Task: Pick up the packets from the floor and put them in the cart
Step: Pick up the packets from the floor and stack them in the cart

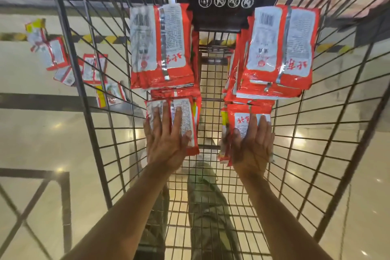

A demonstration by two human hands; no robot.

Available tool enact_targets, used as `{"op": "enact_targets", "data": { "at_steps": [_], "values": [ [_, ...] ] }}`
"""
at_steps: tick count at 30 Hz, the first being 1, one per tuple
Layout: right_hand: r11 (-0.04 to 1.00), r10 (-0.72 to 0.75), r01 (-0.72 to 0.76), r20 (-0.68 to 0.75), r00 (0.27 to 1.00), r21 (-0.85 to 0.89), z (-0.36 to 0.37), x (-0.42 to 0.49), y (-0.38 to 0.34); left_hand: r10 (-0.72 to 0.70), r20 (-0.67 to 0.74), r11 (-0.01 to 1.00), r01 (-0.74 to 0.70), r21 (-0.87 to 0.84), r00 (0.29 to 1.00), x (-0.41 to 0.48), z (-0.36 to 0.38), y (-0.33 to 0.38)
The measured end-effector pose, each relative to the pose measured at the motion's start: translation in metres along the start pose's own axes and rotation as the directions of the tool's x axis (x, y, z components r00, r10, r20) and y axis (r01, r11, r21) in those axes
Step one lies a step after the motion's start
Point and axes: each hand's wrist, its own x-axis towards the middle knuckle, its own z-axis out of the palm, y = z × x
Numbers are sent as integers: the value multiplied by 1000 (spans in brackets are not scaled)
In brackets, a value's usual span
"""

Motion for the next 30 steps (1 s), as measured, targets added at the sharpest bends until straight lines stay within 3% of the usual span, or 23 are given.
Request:
{"op": "enact_targets", "data": {
  "at_steps": [2, 5, 8, 12, 16, 22, 30],
  "values": [
    [1000, 4, -4, 48, 999, 8, -12, -2, -2, 19, 6, 1000, -19, 0, 1000, 1, -8, 1],
    [988, -131, 126, 57, 990, 85, -54, -14, -6, 39, -6, 999, -39, 22, 999, -12, -48, 11],
    [967, -211, 207, 10, 978, 145, -124, -23, -23, 83, -122, 997, -83, 5, 989, -37, -118, 23],
    [950, -307, 310, -63, 949, 43, -225, -40, -67, 113, -239, 994, -112, 15, 964, -70, -229, 21],
    [897, -438, 431, -73, 896, -97, -316, -62, -132, 64, -334, 997, -51, 50, 940, -104, -327, -5],
    [837, -547, 535, -195, 814, -112, -391, -104, -246, -8, -463, 997, 40, 61, 886, -159, -421, -104],
    [748, -662, 635, -305, 685, -195, -382, -223, -412, -73, -574, 995, 99, 14, 816, -276, -467, -295]
  ]
}}
